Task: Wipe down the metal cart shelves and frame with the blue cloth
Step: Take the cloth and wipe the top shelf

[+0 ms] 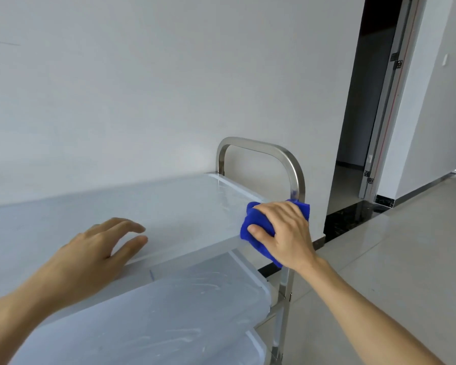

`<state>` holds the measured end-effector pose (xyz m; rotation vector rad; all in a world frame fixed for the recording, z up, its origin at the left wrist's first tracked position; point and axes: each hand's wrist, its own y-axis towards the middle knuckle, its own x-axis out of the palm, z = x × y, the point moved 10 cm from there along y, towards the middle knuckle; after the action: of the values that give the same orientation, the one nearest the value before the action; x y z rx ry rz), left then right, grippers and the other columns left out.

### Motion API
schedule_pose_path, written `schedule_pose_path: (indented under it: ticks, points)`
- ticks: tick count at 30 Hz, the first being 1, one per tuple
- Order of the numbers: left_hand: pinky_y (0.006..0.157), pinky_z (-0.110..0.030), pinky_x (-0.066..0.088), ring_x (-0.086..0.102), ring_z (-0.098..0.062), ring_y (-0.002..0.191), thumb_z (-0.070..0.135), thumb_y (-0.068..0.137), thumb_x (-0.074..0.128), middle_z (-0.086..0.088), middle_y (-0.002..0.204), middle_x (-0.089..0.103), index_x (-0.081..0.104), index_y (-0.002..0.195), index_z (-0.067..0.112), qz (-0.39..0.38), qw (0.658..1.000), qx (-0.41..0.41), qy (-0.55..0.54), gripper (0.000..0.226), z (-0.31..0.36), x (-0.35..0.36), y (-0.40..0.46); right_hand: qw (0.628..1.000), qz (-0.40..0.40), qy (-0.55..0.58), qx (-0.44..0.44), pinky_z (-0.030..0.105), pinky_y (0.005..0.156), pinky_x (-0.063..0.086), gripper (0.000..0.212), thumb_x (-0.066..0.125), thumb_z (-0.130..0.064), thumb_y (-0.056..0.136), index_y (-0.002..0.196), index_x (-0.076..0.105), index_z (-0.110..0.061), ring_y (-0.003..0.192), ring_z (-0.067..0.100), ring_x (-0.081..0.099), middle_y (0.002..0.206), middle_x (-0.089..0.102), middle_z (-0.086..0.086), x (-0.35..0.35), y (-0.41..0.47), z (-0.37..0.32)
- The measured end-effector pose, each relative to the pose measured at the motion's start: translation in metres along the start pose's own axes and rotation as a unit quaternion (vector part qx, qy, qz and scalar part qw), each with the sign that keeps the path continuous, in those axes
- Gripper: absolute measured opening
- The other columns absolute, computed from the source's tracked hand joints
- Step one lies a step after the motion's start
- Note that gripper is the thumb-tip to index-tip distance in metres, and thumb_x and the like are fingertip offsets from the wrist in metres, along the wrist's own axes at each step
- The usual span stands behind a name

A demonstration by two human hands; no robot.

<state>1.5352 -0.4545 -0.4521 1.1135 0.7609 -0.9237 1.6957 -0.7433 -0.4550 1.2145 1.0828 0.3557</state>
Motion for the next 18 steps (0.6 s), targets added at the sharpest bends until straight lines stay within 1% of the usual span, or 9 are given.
schedule_pose_path:
  ticks: [2,4,6,8,9,11,14,16,18]
  points:
    - [0.096,-0.031,0.039,0.052,-0.004,0.111,0.074,0.087,0.017,0.038,0.124,0.045,0.052,0.119,0.05,-0.015,0.999,0.025,0.017,0.053,0.028,0.018,0.017,0.999,0.027,-0.01,0.014,0.04,0.092,0.044,0.05,0.044,-0.063,0.094,0.099,0.07,-0.02,0.096,0.02,0.064,0.099,0.072,-0.009,0.0,0.002,-0.009]
    - [0.101,-0.027,0.033,0.046,-0.004,0.123,0.065,0.091,0.015,0.034,0.13,0.043,0.05,0.127,0.046,-0.018,0.998,0.038,0.046,0.053,0.051,0.034,0.035,0.999,0.045,-0.004,0.004,0.041,0.088,0.045,0.053,0.044,-0.068,0.092,0.096,0.069,-0.021,0.092,0.022,0.065,0.095,0.071,-0.008,0.003,0.006,-0.027]
    - [0.105,-0.027,0.031,0.044,-0.007,0.129,0.053,0.099,0.021,0.028,0.136,0.045,0.048,0.132,0.043,-0.012,0.998,0.022,0.058,0.044,0.062,0.046,0.051,0.997,0.058,0.017,-0.045,0.041,0.085,0.045,0.058,0.048,-0.073,0.088,0.096,0.07,-0.02,0.092,0.024,0.064,0.097,0.071,-0.006,0.013,0.006,-0.057]
    - [0.106,-0.029,0.031,0.044,-0.01,0.131,0.044,0.102,0.027,0.024,0.138,0.047,0.048,0.133,0.041,-0.014,0.999,0.0,0.047,0.038,0.059,0.055,0.059,0.992,0.068,0.031,-0.104,0.04,0.086,0.046,0.066,0.053,-0.079,0.082,0.097,0.07,-0.017,0.095,0.023,0.065,0.103,0.071,-0.004,0.023,0.002,-0.084]
    - [0.107,-0.029,0.031,0.043,-0.01,0.131,0.044,0.102,0.025,0.025,0.136,0.046,0.048,0.133,0.041,-0.019,0.999,-0.009,0.038,0.039,0.054,0.059,0.059,0.988,0.078,0.039,-0.127,0.039,0.085,0.046,0.068,0.055,-0.08,0.079,0.098,0.07,-0.016,0.095,0.022,0.065,0.104,0.071,-0.004,0.025,0.001,-0.092]
    - [0.11,-0.027,0.028,0.039,-0.008,0.135,0.052,0.095,0.016,0.031,0.132,0.042,0.047,0.133,0.042,-0.023,0.999,-0.013,0.026,0.05,0.046,0.063,0.058,0.98,0.098,0.053,-0.165,0.038,0.082,0.048,0.07,0.059,-0.08,0.077,0.1,0.072,-0.015,0.096,0.02,0.066,0.105,0.071,-0.004,0.024,0.0,-0.093]
    - [0.115,-0.02,0.017,0.027,-0.002,0.143,0.059,0.09,0.01,0.04,0.134,0.029,0.043,0.138,0.047,-0.038,0.999,0.008,0.039,0.059,0.043,0.069,0.056,0.969,0.09,0.06,-0.223,0.037,0.082,0.049,0.068,0.063,-0.077,0.078,0.106,0.073,-0.015,0.096,0.02,0.066,0.108,0.071,-0.004,0.022,-0.002,-0.08]
    - [0.113,-0.014,0.011,0.021,0.001,0.144,0.061,0.089,0.008,0.044,0.133,0.024,0.041,0.139,0.05,-0.035,0.998,0.016,0.045,0.061,0.043,0.069,0.055,0.966,0.09,0.047,-0.236,0.037,0.084,0.05,0.067,0.065,-0.075,0.077,0.107,0.074,-0.016,0.096,0.021,0.067,0.108,0.071,-0.004,0.016,-0.003,-0.062]
    - [0.109,-0.009,0.007,0.02,0.004,0.142,0.062,0.09,0.008,0.047,0.131,0.025,0.043,0.137,0.05,-0.032,0.998,0.022,0.046,0.06,0.044,0.066,0.055,0.969,0.089,0.019,-0.231,0.037,0.082,0.051,0.066,0.067,-0.074,0.076,0.105,0.076,-0.015,0.093,0.022,0.068,0.106,0.072,-0.004,0.006,-0.003,-0.041]
